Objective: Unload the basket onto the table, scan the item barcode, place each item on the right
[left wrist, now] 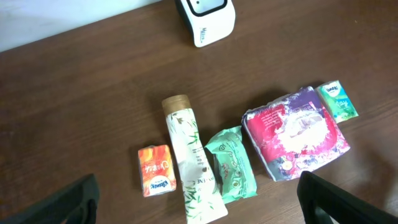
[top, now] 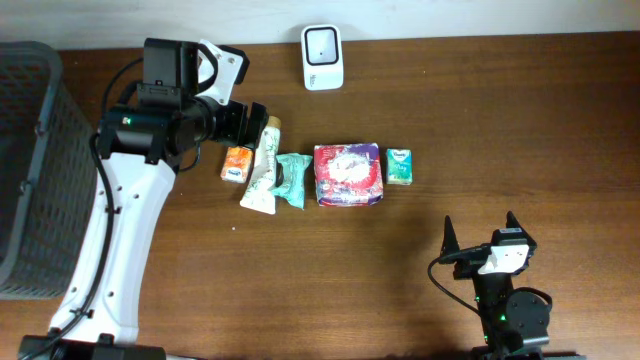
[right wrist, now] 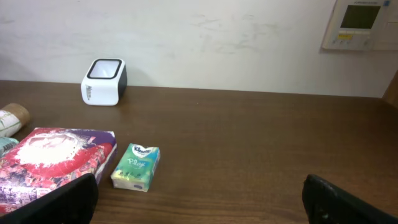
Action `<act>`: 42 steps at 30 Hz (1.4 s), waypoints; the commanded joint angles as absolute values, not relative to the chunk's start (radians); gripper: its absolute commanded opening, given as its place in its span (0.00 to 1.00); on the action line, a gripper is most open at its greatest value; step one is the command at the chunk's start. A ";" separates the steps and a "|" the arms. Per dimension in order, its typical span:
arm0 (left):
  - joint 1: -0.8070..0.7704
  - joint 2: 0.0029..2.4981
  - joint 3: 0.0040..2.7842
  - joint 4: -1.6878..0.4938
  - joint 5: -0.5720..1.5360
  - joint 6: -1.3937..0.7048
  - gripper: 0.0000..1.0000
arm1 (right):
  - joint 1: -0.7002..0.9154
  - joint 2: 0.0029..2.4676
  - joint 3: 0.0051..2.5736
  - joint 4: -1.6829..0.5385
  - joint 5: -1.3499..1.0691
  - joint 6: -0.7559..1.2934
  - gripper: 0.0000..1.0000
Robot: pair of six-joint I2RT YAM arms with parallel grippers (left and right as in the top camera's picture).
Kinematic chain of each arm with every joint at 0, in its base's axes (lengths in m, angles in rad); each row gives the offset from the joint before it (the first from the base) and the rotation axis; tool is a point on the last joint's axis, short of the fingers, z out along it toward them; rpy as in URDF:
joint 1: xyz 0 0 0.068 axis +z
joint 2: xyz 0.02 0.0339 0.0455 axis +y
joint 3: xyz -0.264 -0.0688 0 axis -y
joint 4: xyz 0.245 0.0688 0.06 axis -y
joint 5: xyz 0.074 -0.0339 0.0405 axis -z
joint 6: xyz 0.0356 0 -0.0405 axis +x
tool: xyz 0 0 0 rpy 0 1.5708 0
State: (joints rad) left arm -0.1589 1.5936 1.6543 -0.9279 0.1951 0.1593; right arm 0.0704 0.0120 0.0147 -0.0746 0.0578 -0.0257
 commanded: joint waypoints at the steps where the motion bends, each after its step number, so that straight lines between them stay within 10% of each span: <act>1: -0.156 1.591 1.665 -0.929 0.214 0.147 0.99 | 0.065 0.006 0.006 -0.055 -0.250 0.162 0.99; 7: -0.091 1.591 1.665 -0.902 0.109 0.102 0.99 | 0.065 0.006 0.006 0.265 -0.585 0.303 0.99; 14: -0.036 1.591 1.665 -0.906 0.108 0.102 0.99 | 0.065 0.054 0.142 0.546 -0.220 0.276 0.99; 19: -0.036 1.591 1.665 -0.906 0.108 0.102 0.99 | 0.065 0.487 0.536 0.316 -0.261 0.102 0.99; 26: -0.036 1.591 1.665 -0.906 0.108 0.102 0.99 | 0.065 1.254 1.345 -0.646 -0.259 -0.030 0.98; 42: -0.036 1.591 1.665 -0.906 0.108 0.102 0.99 | 0.065 1.719 1.384 -0.757 -0.425 0.151 0.99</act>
State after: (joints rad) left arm -0.0372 1.5955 1.6562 -0.9077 0.1074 0.1104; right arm 0.0696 1.7142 1.3689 -0.7700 -0.4774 0.1165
